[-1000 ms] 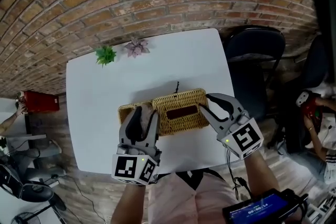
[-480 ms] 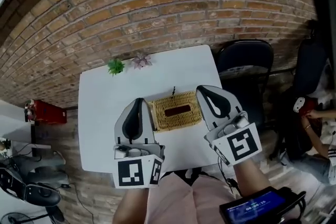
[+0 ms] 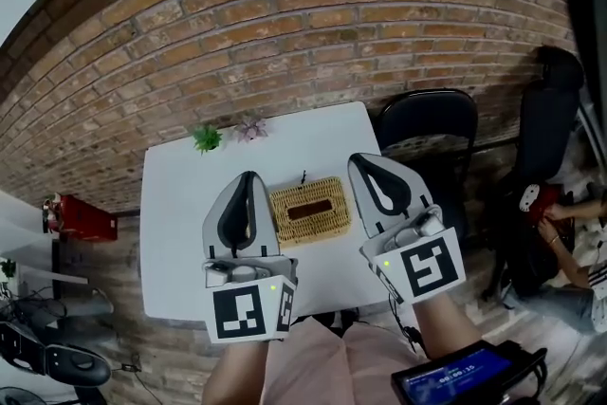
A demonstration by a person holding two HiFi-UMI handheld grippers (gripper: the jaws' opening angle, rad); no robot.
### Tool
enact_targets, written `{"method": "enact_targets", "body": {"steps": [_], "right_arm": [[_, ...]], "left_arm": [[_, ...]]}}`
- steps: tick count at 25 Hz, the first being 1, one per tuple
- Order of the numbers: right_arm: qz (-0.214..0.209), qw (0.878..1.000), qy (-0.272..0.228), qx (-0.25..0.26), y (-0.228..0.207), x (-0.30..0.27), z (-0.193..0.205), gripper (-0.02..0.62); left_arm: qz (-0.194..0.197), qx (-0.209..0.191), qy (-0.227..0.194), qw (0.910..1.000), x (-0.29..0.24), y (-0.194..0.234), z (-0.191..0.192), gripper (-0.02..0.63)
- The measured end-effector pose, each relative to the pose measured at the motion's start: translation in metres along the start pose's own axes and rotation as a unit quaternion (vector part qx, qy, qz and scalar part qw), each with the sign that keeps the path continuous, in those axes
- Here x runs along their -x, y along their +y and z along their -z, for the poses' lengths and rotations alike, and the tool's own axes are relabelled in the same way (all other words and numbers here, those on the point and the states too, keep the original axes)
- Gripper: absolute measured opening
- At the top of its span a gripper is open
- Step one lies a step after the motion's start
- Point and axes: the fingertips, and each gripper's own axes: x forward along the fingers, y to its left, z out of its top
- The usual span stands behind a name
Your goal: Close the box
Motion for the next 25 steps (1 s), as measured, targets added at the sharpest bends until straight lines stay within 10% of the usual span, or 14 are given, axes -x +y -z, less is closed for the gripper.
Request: {"method": "enact_targets", "body": {"steps": [25], "right_arm": [[-0.008,1.000,0.009,0.006,0.005,-0.006,0.008,-0.002]], "left_arm": [[0.011,0.000,0.013,0.9999,-0.002,-0.002,0.012,0.020]]}}
